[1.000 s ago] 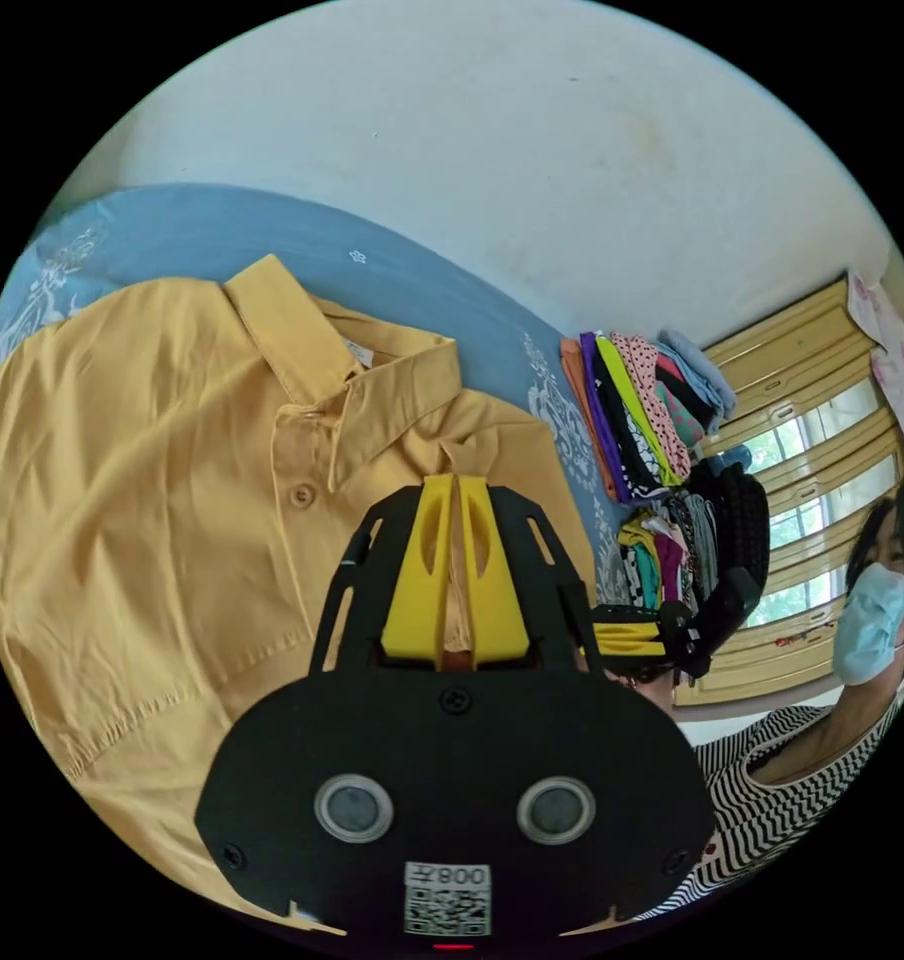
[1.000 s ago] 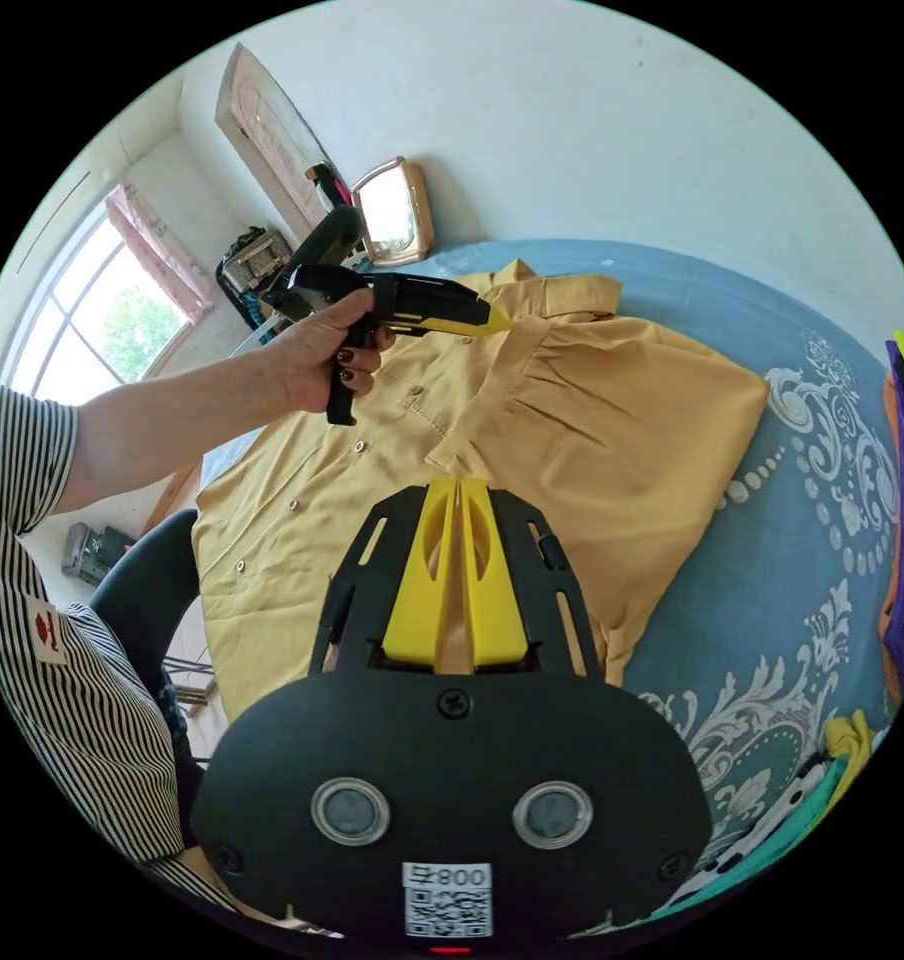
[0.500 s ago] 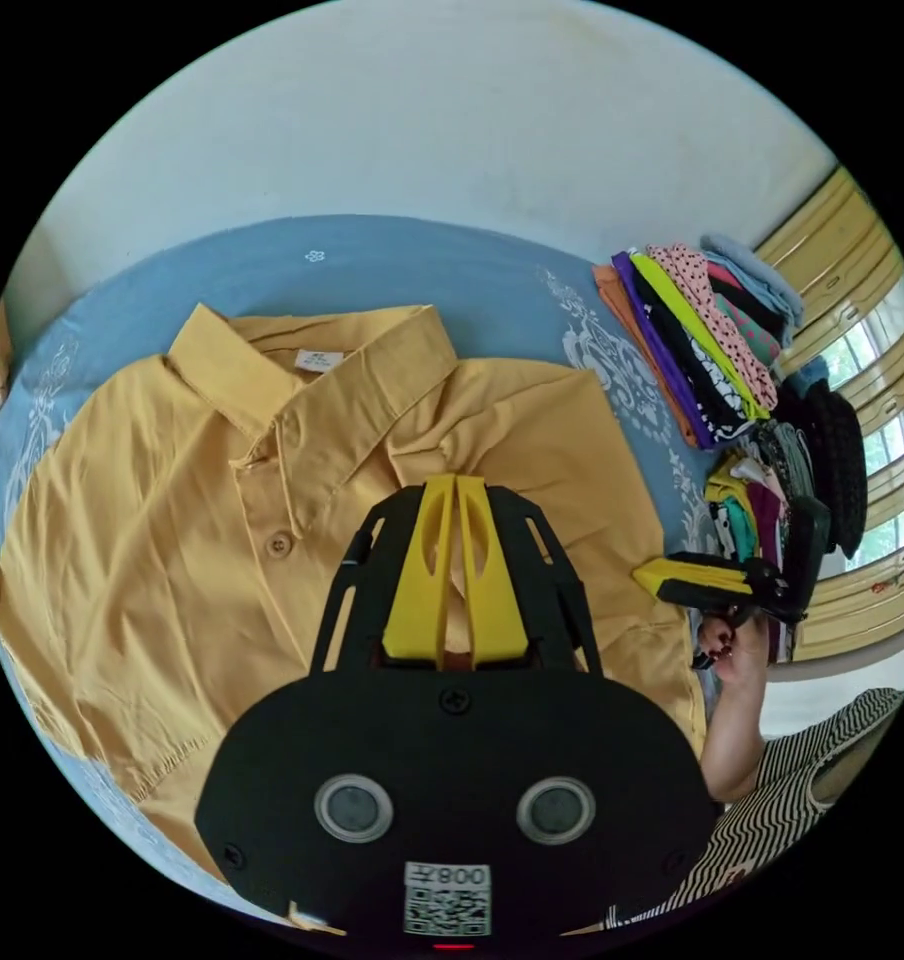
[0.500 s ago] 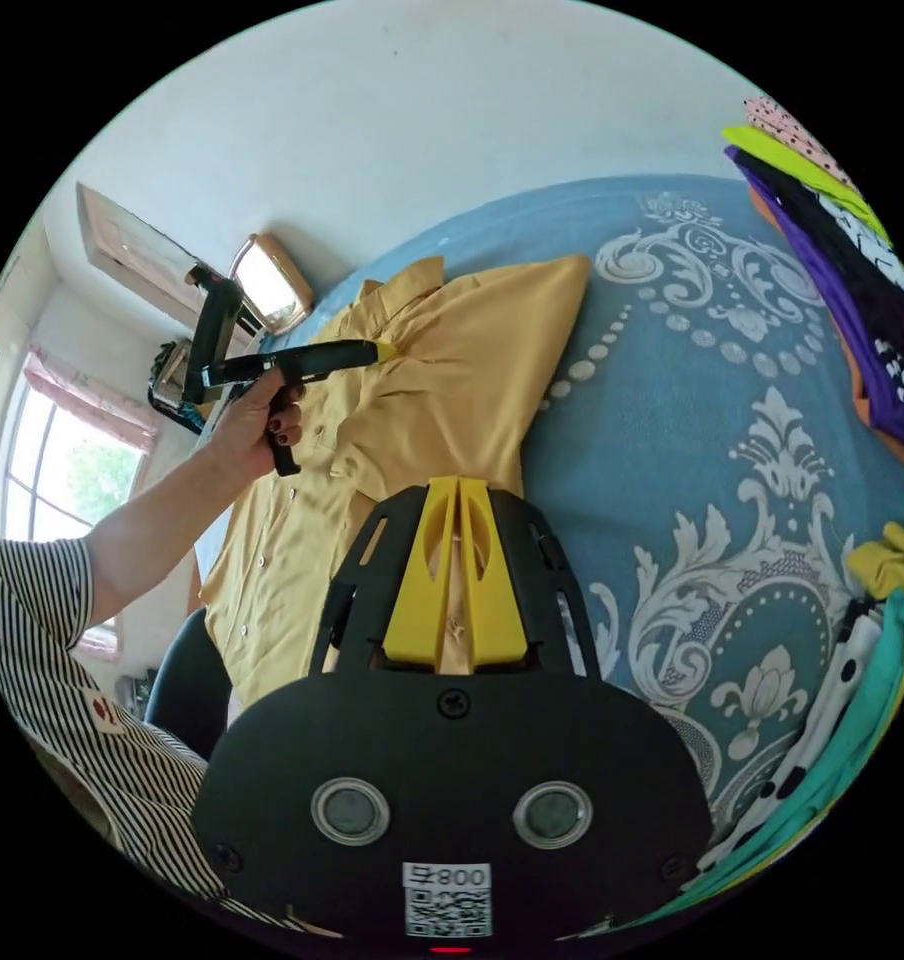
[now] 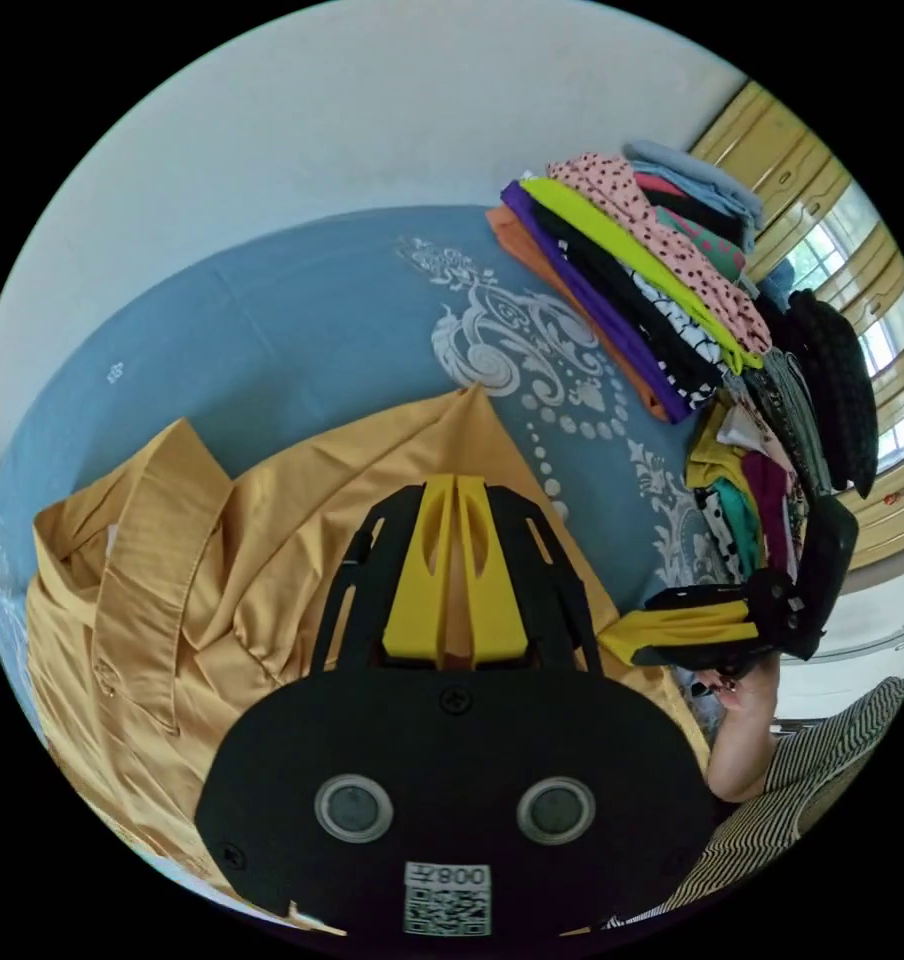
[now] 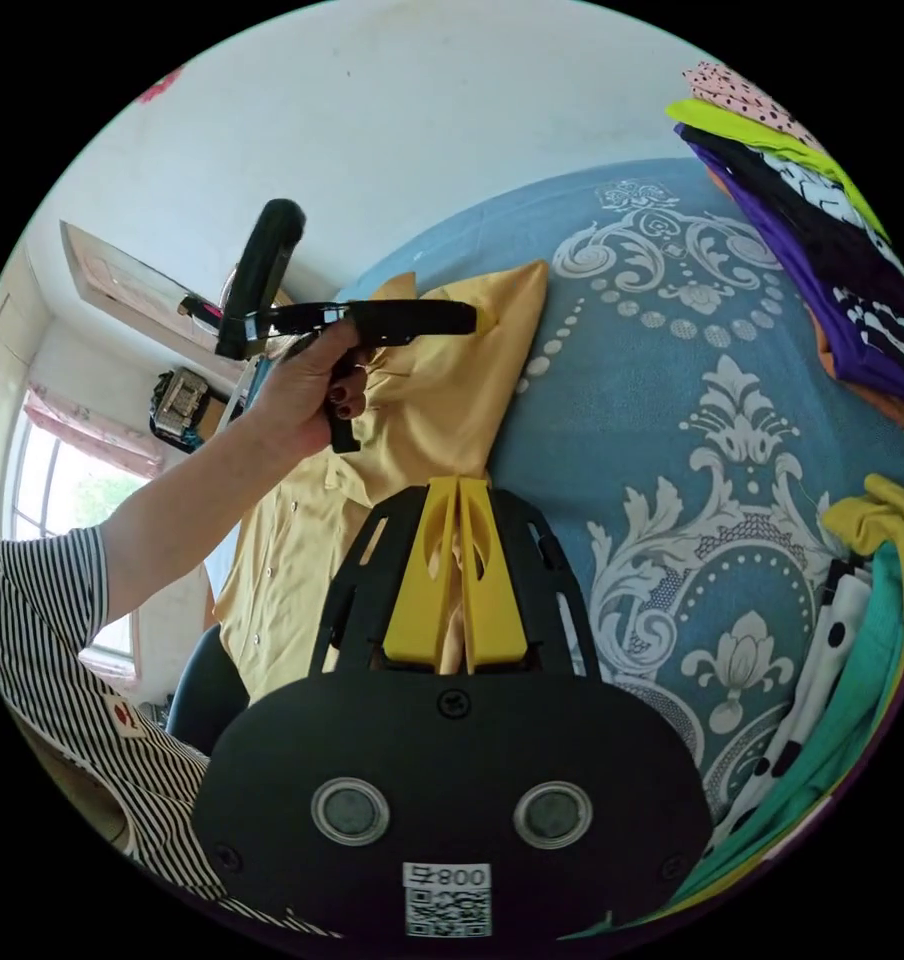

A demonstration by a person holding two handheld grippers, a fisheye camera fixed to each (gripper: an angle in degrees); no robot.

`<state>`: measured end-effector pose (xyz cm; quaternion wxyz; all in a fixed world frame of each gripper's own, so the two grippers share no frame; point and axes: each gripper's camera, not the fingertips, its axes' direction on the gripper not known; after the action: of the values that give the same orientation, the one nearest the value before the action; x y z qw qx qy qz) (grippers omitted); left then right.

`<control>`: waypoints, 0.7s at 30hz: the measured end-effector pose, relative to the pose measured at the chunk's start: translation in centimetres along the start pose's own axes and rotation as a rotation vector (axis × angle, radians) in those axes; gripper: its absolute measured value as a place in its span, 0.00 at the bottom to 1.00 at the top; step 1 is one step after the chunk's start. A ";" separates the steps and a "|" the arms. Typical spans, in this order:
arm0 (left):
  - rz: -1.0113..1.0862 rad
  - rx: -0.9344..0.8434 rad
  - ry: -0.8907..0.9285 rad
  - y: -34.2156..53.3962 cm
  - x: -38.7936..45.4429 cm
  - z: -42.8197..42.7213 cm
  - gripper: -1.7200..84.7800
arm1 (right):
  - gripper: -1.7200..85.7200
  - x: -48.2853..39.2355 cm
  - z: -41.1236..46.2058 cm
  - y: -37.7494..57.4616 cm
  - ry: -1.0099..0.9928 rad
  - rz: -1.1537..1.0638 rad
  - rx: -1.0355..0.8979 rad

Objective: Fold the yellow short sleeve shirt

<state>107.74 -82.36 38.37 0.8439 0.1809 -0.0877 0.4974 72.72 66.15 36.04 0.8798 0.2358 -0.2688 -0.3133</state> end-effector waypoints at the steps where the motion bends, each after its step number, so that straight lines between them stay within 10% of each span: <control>1: -0.006 0.022 0.035 0.3 0.2 -1.0 0.02 | 0.02 -0.1 -0.5 -0.1 0.001 -0.001 0.014; 21: -0.019 0.037 0.064 10.3 0.6 -16.8 0.02 | 0.02 -5.2 -1.4 -2.9 0.012 -0.009 -0.017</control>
<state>98.48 -70.79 25.40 0.8473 0.1814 -0.0497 0.4966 68.92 67.99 31.57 0.8819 0.2315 -0.2597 -0.3182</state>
